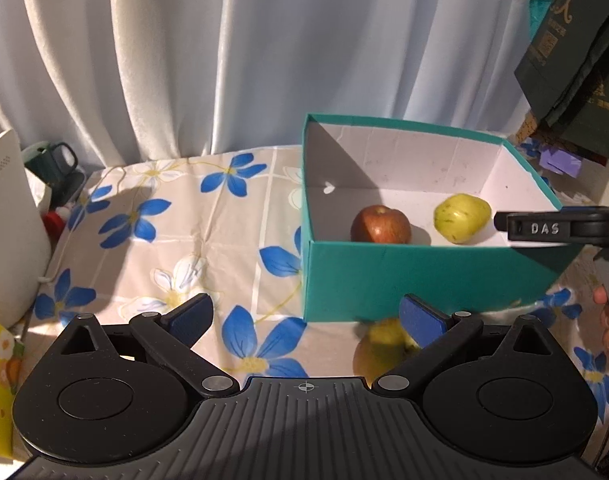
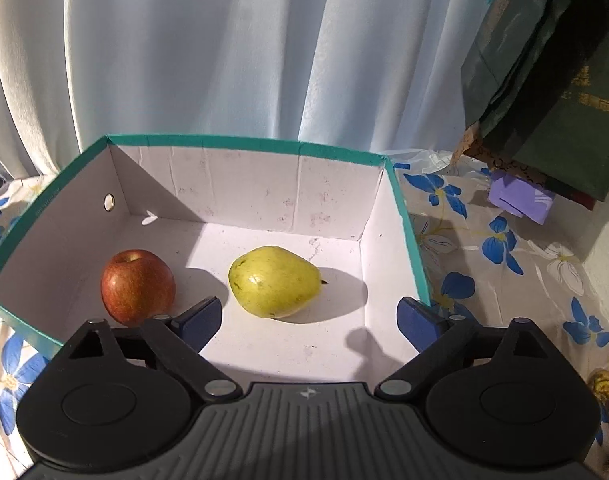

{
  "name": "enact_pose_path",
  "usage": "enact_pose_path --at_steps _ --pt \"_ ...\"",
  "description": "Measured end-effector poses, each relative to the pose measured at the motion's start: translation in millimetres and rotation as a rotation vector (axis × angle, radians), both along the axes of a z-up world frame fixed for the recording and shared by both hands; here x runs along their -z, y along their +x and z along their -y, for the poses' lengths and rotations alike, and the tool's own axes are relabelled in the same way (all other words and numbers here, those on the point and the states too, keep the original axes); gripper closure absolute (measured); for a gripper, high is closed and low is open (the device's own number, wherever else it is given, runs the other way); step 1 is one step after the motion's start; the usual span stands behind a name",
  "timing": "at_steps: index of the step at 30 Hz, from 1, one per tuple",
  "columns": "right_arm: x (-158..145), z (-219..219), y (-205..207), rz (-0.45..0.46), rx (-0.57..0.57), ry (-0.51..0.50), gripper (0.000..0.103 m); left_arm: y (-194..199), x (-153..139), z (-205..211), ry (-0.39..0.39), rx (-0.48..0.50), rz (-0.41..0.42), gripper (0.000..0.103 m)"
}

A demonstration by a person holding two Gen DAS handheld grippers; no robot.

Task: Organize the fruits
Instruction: 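Grasp the large green-yellow apple with the left gripper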

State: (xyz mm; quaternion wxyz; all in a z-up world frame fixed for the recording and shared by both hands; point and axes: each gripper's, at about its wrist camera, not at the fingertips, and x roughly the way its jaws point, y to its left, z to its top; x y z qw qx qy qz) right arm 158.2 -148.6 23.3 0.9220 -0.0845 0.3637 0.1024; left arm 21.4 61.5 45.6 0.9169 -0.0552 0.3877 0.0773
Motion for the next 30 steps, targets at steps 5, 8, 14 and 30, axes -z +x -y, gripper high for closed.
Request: enact_pose_path --at_steps 5,8,14,30 --pt "-19 26 -58 0.089 0.021 0.108 0.000 -5 19 17 -0.007 0.048 -0.015 0.001" --pt "-19 39 -89 0.114 0.057 0.123 0.000 1 30 29 -0.023 0.090 -0.028 0.001" --pt "-17 64 -119 0.120 0.128 0.112 0.000 18 45 44 -0.018 0.114 -0.068 0.001" --pt "-7 82 -130 0.082 0.177 0.133 0.000 46 66 54 -0.019 0.114 -0.182 0.015"
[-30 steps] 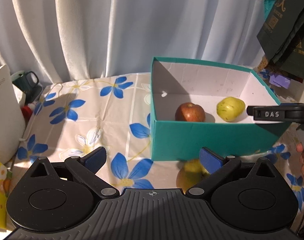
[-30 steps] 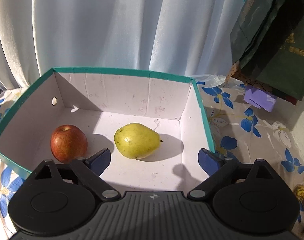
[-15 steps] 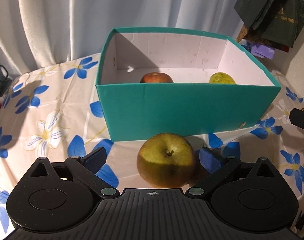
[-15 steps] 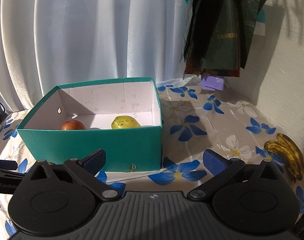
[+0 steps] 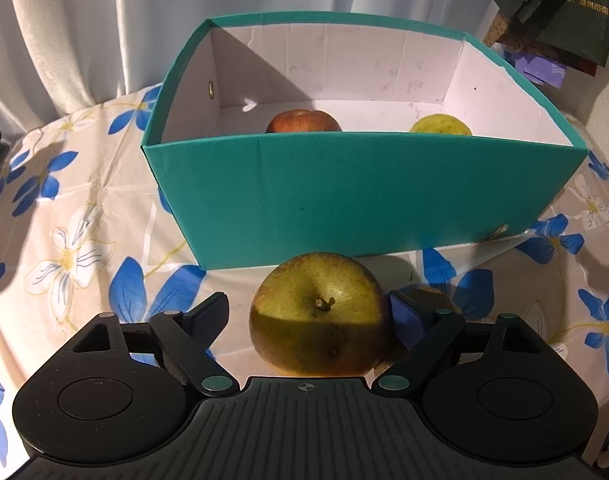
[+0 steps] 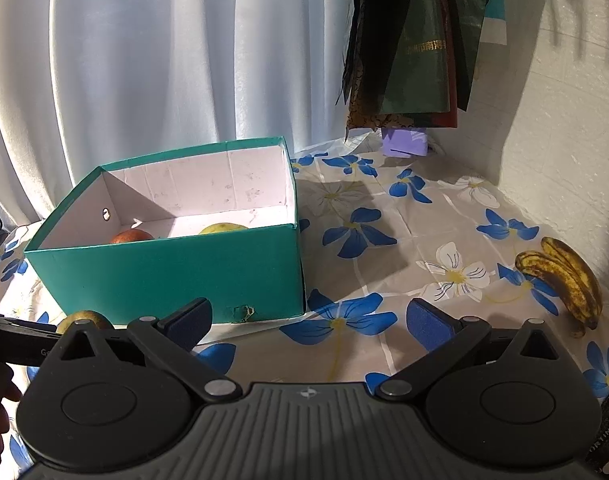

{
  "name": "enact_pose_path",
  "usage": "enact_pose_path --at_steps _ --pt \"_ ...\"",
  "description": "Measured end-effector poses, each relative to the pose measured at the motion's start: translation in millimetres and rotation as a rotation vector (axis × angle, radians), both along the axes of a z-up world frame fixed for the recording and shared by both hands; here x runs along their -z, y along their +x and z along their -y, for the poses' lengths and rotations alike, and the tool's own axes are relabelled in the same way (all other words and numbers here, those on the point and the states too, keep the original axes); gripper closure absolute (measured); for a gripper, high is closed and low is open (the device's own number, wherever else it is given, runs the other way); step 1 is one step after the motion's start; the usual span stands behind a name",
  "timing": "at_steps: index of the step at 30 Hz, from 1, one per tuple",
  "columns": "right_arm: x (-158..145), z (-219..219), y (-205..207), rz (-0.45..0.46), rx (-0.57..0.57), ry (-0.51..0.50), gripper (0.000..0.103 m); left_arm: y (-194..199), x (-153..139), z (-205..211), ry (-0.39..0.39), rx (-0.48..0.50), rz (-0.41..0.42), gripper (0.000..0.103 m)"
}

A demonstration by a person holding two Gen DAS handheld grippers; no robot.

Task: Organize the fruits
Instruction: 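Grasp the large green-yellow apple with the left gripper, then grasp the brown kiwi with the right gripper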

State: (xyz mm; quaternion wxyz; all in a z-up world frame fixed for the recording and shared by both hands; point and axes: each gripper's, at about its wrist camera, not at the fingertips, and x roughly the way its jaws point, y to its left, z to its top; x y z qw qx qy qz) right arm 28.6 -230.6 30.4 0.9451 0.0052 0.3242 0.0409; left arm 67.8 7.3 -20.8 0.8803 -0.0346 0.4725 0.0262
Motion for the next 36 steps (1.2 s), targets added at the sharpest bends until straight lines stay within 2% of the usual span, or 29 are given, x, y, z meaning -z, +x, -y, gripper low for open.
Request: enact_pose_path --at_steps 4,7,13,16,22,26,34,36 --pt "1 -2 3 -0.006 -0.010 -0.002 0.000 7 9 -4 -0.044 0.000 -0.044 0.025" --pt "3 -4 4 -0.013 -0.012 -0.004 0.000 11 17 -7 -0.056 -0.012 -0.064 0.025" --pt "8 -6 7 -0.034 -0.019 -0.010 0.000 14 20 -3 -0.019 0.008 -0.032 0.025" --pt "10 -8 7 -0.047 -0.029 -0.020 0.000 14 18 -7 -0.041 0.019 -0.031 0.026" --pt "14 -16 1 -0.064 -0.070 -0.031 0.000 -8 -12 -14 -0.047 0.011 0.070 0.026" --pt "20 -33 -3 -0.092 -0.148 -0.040 0.000 -22 -37 -17 -0.020 0.011 0.135 0.026" --pt "31 -72 -3 -0.128 -0.281 -0.056 0.001 -39 -53 -24 -0.040 0.013 0.147 0.026" --pt "33 -80 -1 -0.136 -0.299 -0.061 0.004 -44 -55 -28 -0.049 0.009 0.150 0.026"
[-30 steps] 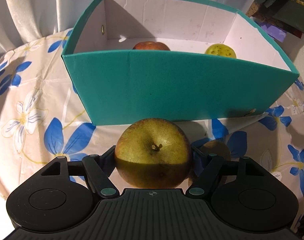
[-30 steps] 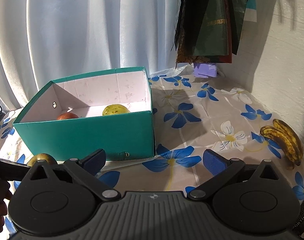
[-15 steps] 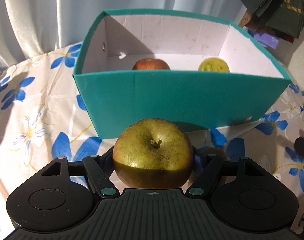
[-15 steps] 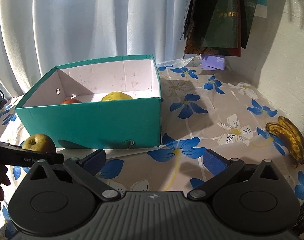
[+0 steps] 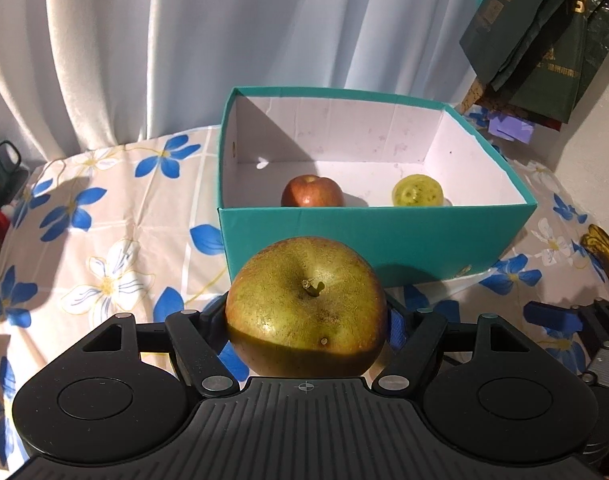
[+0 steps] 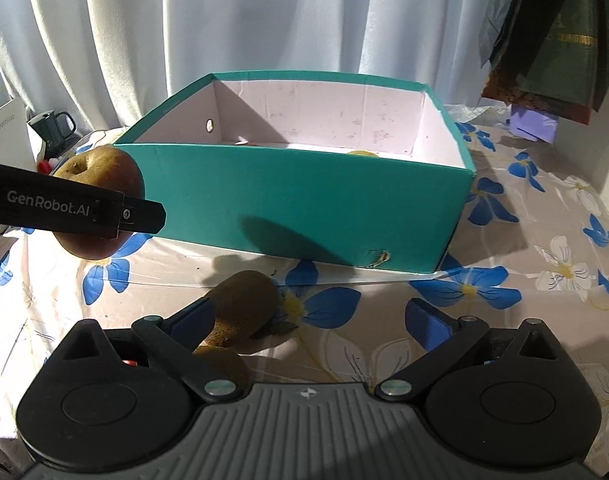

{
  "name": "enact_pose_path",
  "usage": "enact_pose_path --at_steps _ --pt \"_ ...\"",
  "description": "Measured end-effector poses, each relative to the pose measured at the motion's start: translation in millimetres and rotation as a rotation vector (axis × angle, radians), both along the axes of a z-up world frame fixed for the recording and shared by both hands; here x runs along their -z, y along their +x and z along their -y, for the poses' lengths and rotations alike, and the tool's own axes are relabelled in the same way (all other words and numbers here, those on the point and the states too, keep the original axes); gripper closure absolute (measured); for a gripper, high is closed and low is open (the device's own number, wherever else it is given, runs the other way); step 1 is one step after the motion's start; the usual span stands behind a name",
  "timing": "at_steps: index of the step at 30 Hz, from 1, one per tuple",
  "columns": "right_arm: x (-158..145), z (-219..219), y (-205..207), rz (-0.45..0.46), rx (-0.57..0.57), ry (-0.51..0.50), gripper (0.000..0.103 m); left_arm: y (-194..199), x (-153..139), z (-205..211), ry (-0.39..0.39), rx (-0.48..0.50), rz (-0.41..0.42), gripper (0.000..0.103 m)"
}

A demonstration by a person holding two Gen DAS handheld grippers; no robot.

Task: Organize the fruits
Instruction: 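Grasp the brown kiwi with the right gripper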

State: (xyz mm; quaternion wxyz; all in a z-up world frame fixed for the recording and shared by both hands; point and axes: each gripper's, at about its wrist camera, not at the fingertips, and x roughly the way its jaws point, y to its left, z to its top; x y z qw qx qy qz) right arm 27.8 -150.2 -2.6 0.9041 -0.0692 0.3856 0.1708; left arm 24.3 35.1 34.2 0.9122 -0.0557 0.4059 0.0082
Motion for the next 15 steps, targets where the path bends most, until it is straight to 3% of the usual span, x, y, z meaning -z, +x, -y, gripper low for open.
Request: enact_pose_path --at_steps 8,15 --pt "16 -34 14 -0.055 -0.093 -0.003 0.009 -5 -9 -15 -0.016 -0.021 0.022 0.026" --pt "37 -51 31 -0.144 -0.116 -0.004 0.030 -2 -10 -22 -0.024 -0.029 0.023 0.026"
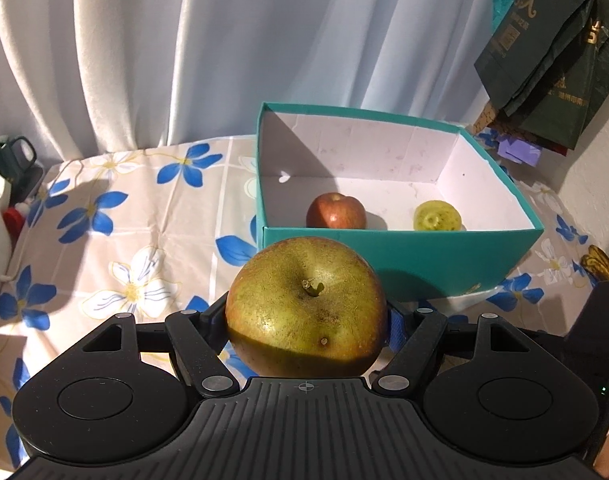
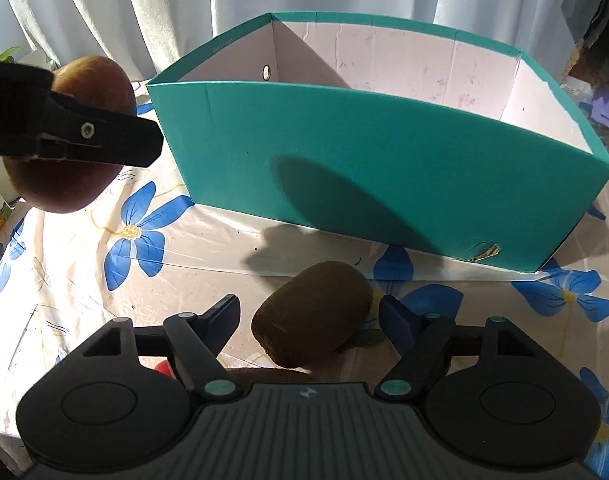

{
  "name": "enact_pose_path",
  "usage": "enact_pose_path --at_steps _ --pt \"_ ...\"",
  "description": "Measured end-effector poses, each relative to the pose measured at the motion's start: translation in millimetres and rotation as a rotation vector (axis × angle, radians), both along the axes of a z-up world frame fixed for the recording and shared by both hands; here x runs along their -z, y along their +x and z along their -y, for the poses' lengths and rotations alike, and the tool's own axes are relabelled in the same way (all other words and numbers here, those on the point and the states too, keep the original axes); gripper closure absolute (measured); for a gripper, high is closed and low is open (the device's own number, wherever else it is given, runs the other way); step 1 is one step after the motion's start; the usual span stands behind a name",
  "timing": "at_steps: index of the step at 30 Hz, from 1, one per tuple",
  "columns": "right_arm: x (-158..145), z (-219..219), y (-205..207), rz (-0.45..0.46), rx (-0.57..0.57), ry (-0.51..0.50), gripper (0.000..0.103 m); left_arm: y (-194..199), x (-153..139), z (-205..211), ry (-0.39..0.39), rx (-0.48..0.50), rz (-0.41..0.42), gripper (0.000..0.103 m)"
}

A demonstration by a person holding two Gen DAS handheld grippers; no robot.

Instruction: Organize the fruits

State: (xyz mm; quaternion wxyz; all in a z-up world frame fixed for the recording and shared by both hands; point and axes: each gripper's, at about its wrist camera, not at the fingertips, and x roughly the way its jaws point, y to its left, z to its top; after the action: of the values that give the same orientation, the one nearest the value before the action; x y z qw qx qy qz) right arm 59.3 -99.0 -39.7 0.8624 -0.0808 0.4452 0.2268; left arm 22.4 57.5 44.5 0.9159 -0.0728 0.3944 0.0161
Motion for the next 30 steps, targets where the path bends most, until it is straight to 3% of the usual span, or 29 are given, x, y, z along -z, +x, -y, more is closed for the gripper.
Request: enact_pose_path --at_steps 1,3,15,30 --pt "3 -1 3 -0.013 0.009 0.001 0.036 1 0 0 -0.001 0.001 0.000 0.026" --pt "6 -1 5 -0.009 0.022 0.001 0.039 2 1 -2 -0.005 0.003 -0.003 0.026" --pt "3 5 4 0.016 0.054 -0.016 0.041 7 0 3 0.000 0.030 -0.010 0.026" --pt "-49 88 -14 0.121 0.289 0.122 0.041 30 -32 36 0.089 0.076 0.025 0.026"
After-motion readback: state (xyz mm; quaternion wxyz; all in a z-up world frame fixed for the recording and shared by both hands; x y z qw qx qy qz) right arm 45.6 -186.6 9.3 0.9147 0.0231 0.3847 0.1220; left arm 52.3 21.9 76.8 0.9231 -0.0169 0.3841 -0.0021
